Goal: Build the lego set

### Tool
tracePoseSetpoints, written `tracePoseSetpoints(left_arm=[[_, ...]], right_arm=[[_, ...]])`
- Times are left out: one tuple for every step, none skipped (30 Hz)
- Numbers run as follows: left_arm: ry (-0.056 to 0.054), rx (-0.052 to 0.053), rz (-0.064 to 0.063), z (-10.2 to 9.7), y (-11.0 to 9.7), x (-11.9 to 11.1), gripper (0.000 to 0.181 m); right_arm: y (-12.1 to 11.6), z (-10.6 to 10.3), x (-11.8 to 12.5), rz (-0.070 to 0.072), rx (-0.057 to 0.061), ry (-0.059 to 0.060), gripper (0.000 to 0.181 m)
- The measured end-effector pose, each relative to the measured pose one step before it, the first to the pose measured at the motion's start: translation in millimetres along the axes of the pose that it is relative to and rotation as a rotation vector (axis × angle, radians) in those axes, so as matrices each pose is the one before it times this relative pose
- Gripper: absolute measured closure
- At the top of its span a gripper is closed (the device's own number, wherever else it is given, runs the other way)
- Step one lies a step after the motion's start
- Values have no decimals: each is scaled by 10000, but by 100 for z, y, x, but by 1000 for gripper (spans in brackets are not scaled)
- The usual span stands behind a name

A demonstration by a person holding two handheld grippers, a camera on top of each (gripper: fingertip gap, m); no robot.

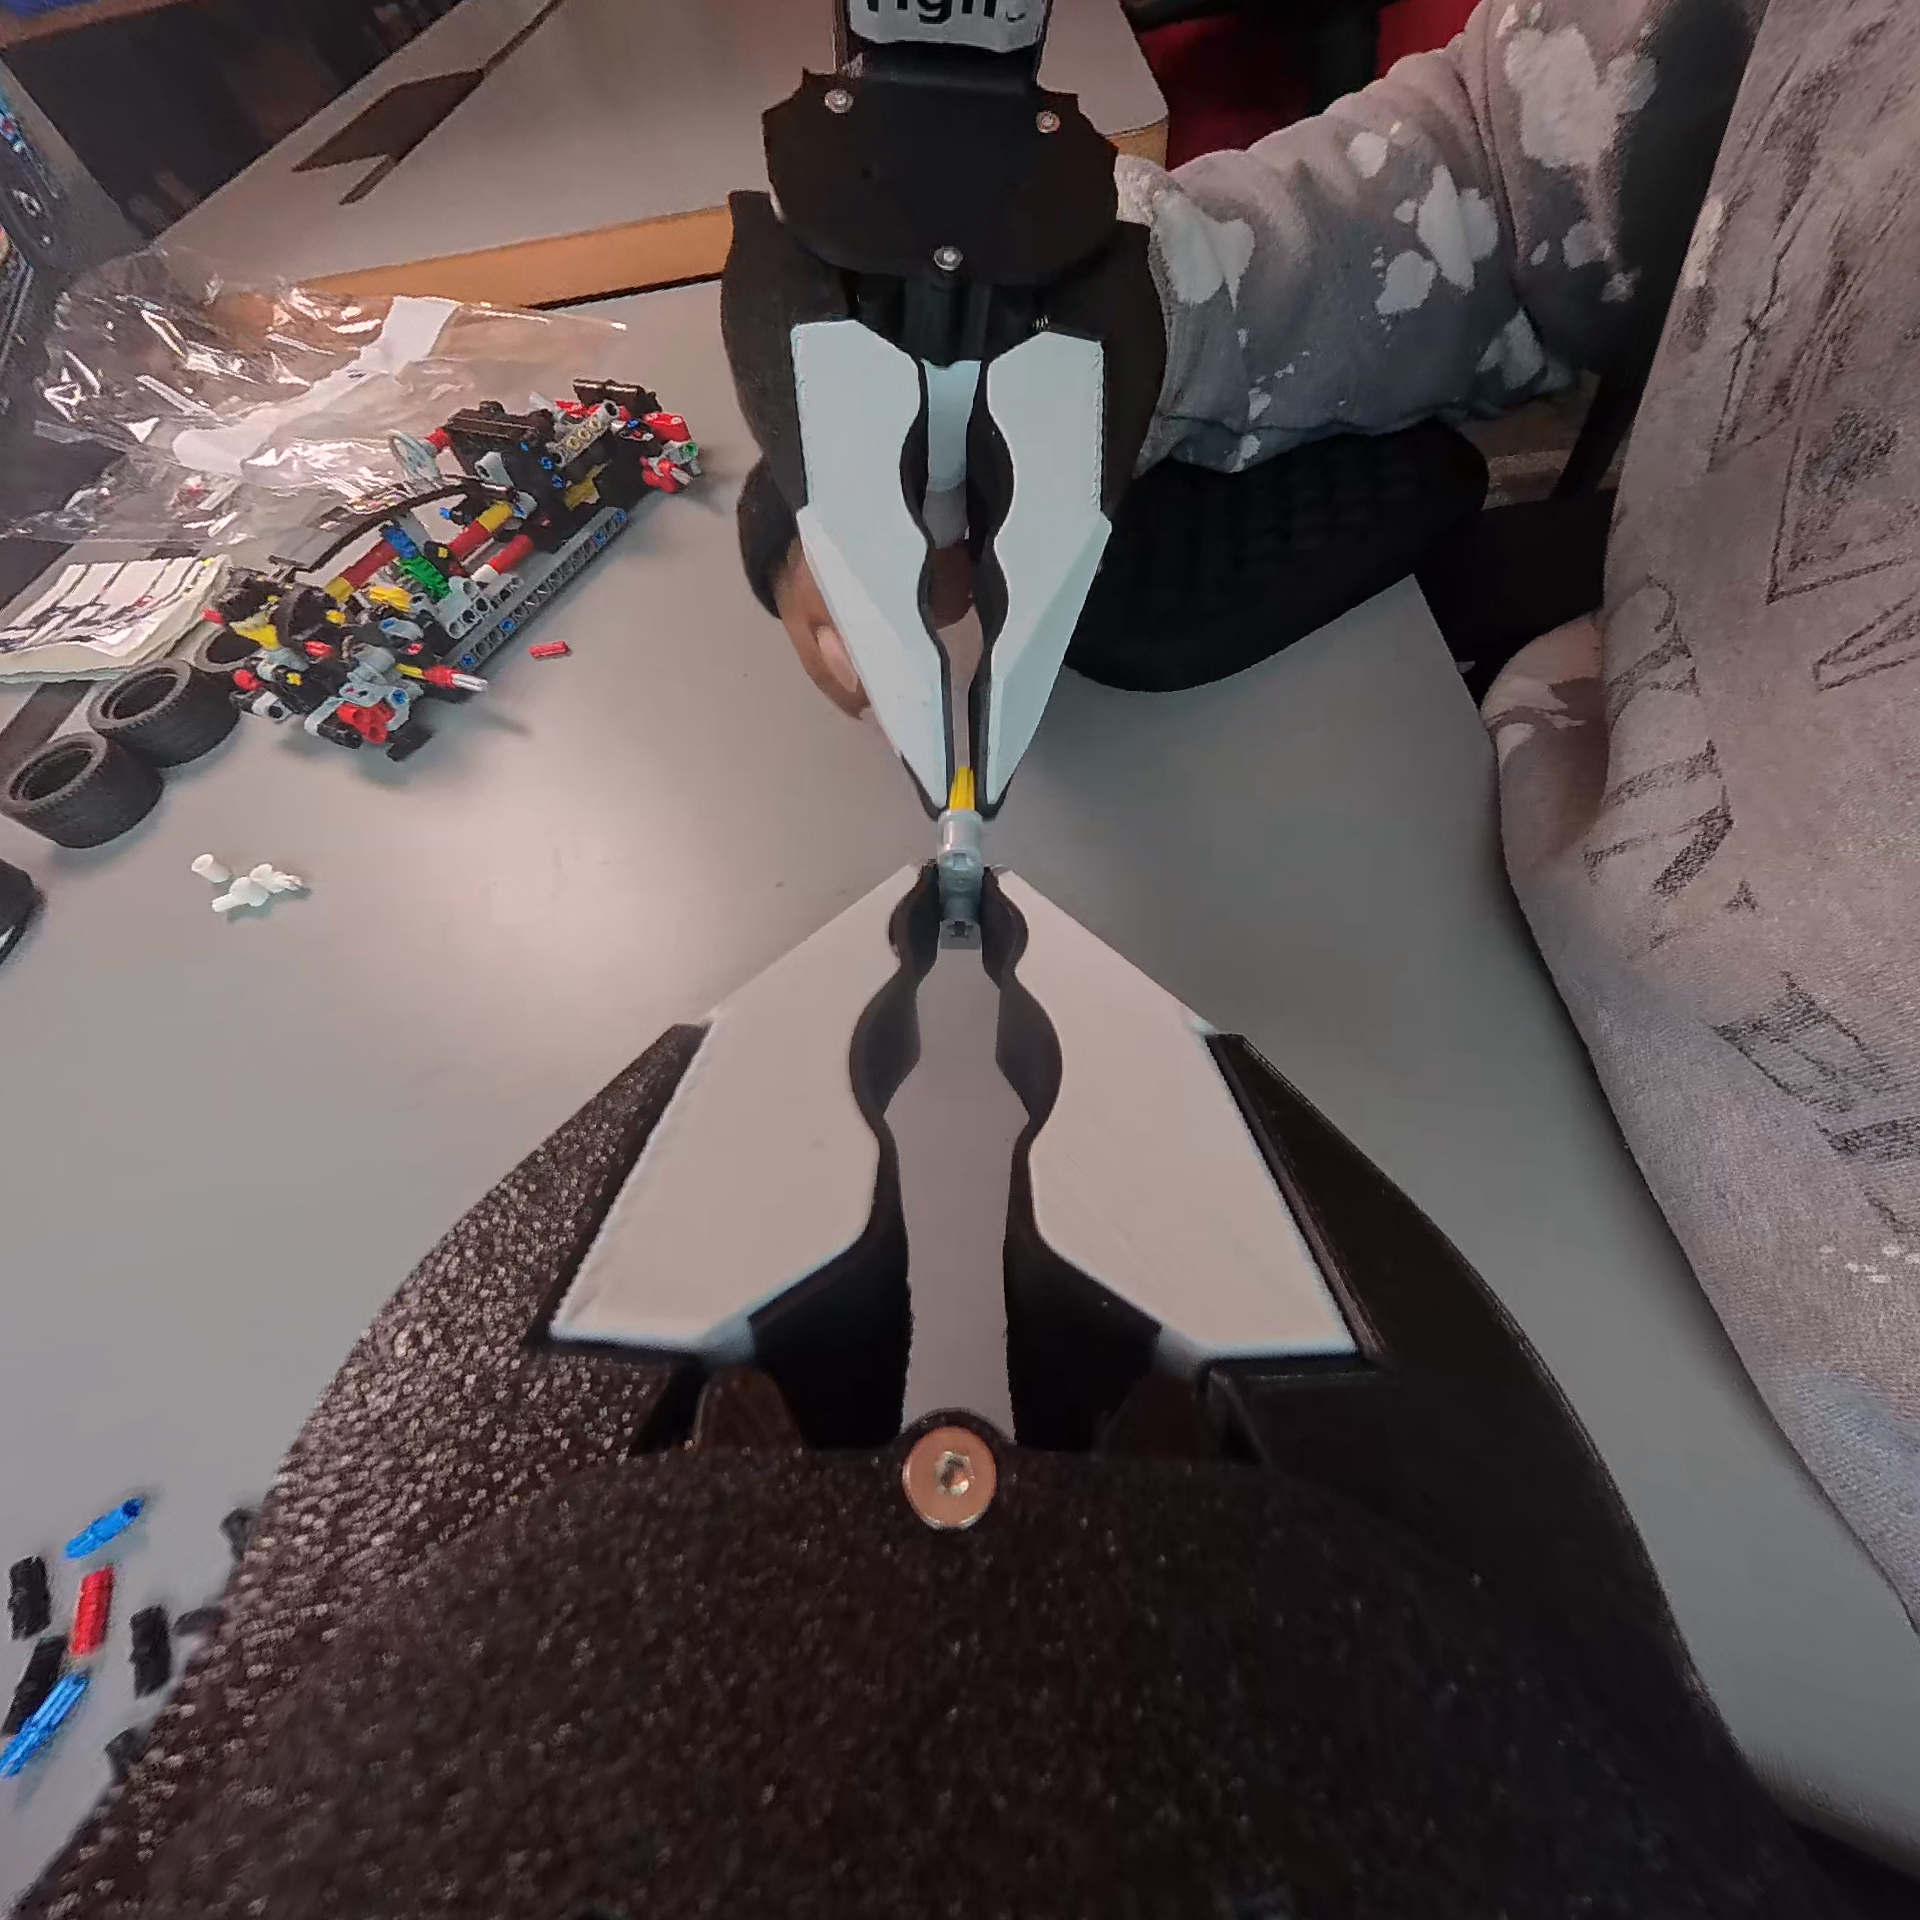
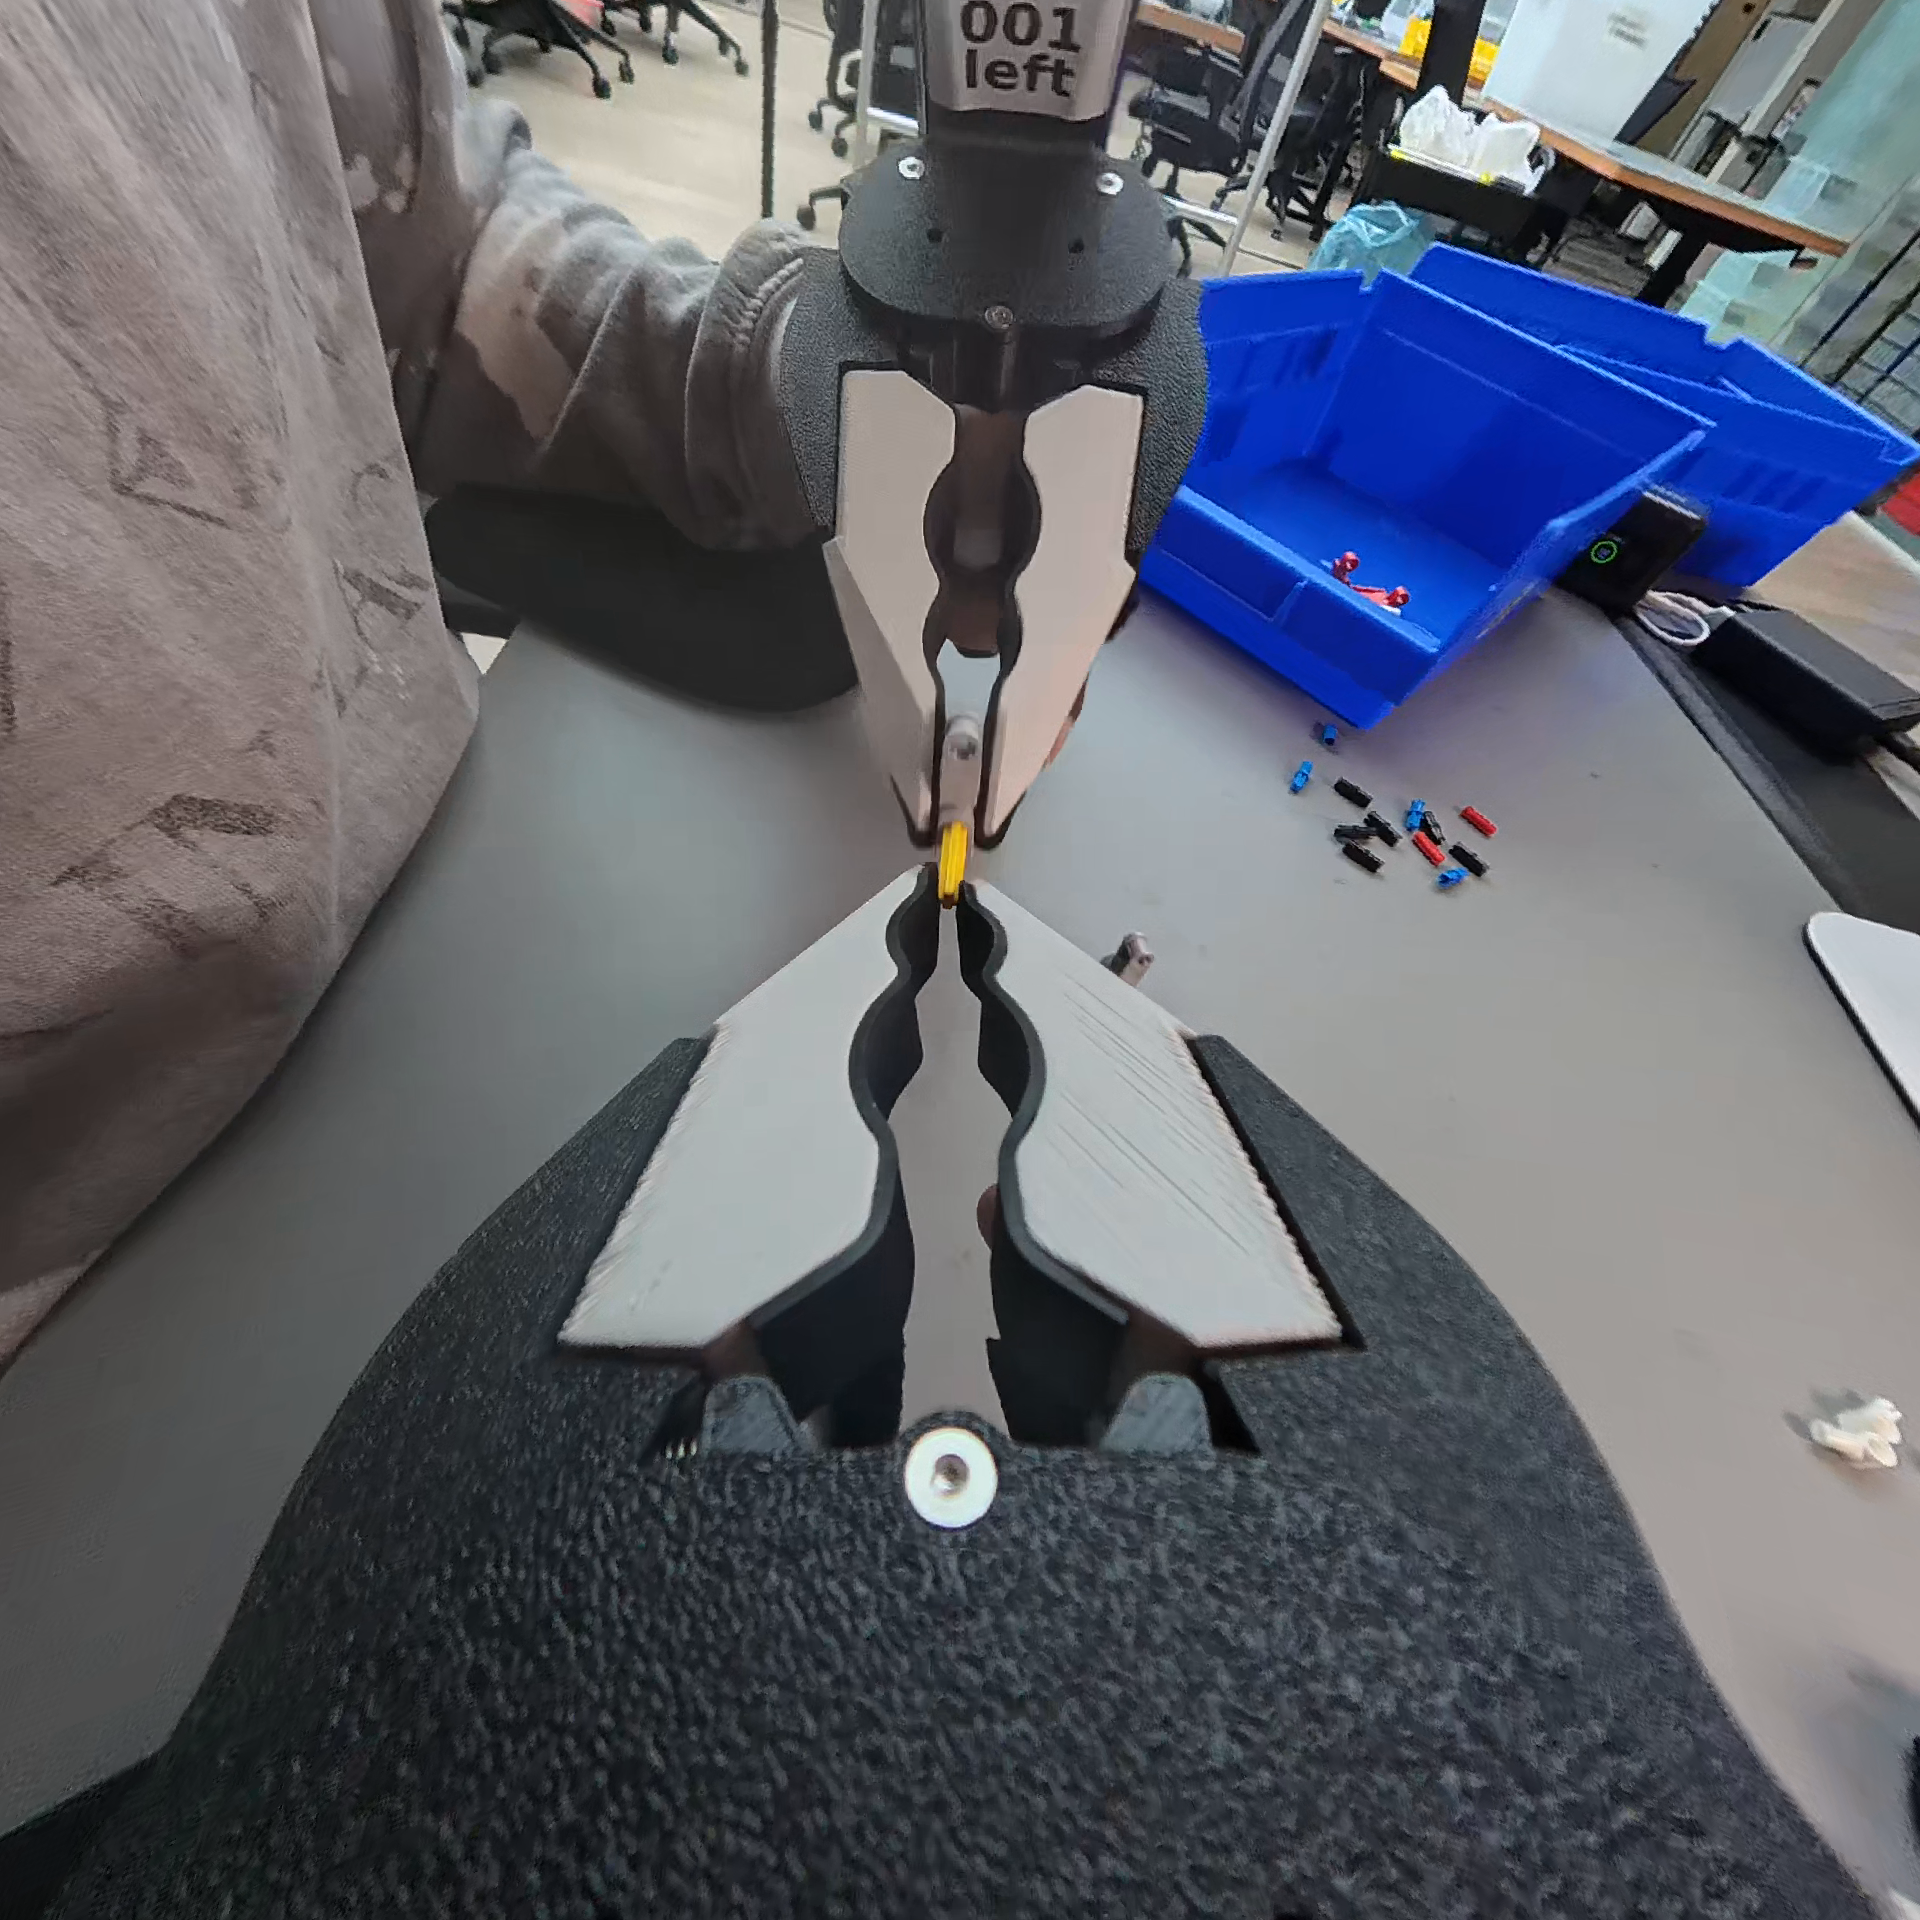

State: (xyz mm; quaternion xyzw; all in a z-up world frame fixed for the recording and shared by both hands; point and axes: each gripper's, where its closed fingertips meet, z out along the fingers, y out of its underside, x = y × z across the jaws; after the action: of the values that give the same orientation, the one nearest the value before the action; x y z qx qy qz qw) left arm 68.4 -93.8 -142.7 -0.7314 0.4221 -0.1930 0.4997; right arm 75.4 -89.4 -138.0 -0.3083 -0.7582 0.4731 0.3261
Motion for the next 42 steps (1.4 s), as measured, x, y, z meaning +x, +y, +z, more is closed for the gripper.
tracePoseSetpoints(left_arm=[[-275,28,-156,-902,406,-813,175],[-139,216,-351,-943,277,-706,176],[-58,121,-315,-496,173,-428,176],[-52,-73,-18,40,182,-163,176],[22,-112,113,370,61,74,175],[121,-158,42,485,133,218,175],[114,-314,-29,532,516,165,175],[-60,-448,-38,600,910,-109,175],[-143,-442,-4,662,988,-173,175],[37,-407,-25,729,848,191,175],[80,-442,-17,758,712,264,175],[-2,-419,38,738,540,97,175],[-7,-341,69,662,319,34,175],[69,-209,88,535,72,112,175],[94,-73,81,363,-87,83,175],[71,1,15,229,-132,-12,175],[92,12,-56,109,-71,-46,175],[44,-4,-85,34,8,-95,175],[3,-47,-65,13,145,-85,174],[-36,-75,-34,-5,202,-80,172],[-56,13,-43,-96,41,-63,166],[53,188,-84,-253,-216,79,161],[95,290,-168,-435,-365,67,161],[58,315,-208,-594,-387,-65,160],[-20,335,-212,-755,-383,-242,160],[-52,378,-235,-875,-399,-337,159],[-125,405,-277,-937,-402,-505,159],[-197,392,-307,-865,-367,-653,158],[-237,320,-326,-674,-278,-738,158],[-303,175,-326,-387,-82,-818,160],[-282,-50,-256,-44,210,-738,160],[-119,-296,-91,267,518,-335,158],[-125,-409,74,480,643,-176,156],[-226,-347,236,537,456,-135,154],[-298,-97,388,364,-84,-42,154],[-121,206,448,120,-681,352,155],[90,373,346,-10,-1047,657,155],[219,376,193,54,-1083,794,156],[324,273,55,160,-863,887,157],[342,181,-15,253,-594,857,157],[284,113,8,258,-374,733,157],[217,63,26,191,-187,576,158]], right_arm=[[138,-921,520,289,130,89,181],[176,-911,716,342,221,223,181],[471,-293,341,75,-34,158,181],[414,222,-115,-10,-126,-30,181],[109,348,-107,-52,-44,-25,181],[92,189,-2,-21,-72,-55,181],[390,1,240,42,-210,6,181],[632,-117,548,33,-277,188,181],[610,-206,679,-28,-232,325,180],[638,-211,653,-18,-282,318,180],[665,-167,731,-53,-321,387,180],[735,-110,754,-69,-353,414,180],[838,-41,554,-76,-413,290,180],[677,-42,462,-114,-311,275,180],[464,-25,225,-58,-194,138,180],[235,-4,14,44,-62,4,179],[60,10,-75,78,36,-47,179],[41,43,-117,51,17,-58,179],[104,59,-39,-6,-33,-1,179],[118,67,-10,-39,-50,21,179],[68,58,-37,-24,-26,0,179],[-5,39,-64,4,20,-23,179],[-48,11,-72,19,40,-36,179],[-67,2,-30,17,45,-17,179],[-57,-6,-9,11,49,2,179],[-56,-16,17,16,45,15,179],[-82,-34,19,25,64,9,179],[-155,-46,-29,43,108,-20,179],[-201,-39,-81,82,126,-67,179],[-212,-5,-131,102,106,-104,179],[-270,50,-151,72,129,-92,179],[-285,101,-162,52,125,-69,179],[-205,161,-248,48,49,-124,179],[-106,218,-277,10,-13,-111,179],[-47,236,-228,-65,-53,-53,179],[-115,200,-230,-92,-15,-34,179],[-370,138,-206,-38,137,-19,179],[-615,59,-295,26,266,-86,179],[-743,52,-329,43,305,-103,179],[-763,74,-319,-45,296,-68,179],[-734,86,-382,-140,283,-75,179],[-636,101,-388,-131,240,-84,179]])
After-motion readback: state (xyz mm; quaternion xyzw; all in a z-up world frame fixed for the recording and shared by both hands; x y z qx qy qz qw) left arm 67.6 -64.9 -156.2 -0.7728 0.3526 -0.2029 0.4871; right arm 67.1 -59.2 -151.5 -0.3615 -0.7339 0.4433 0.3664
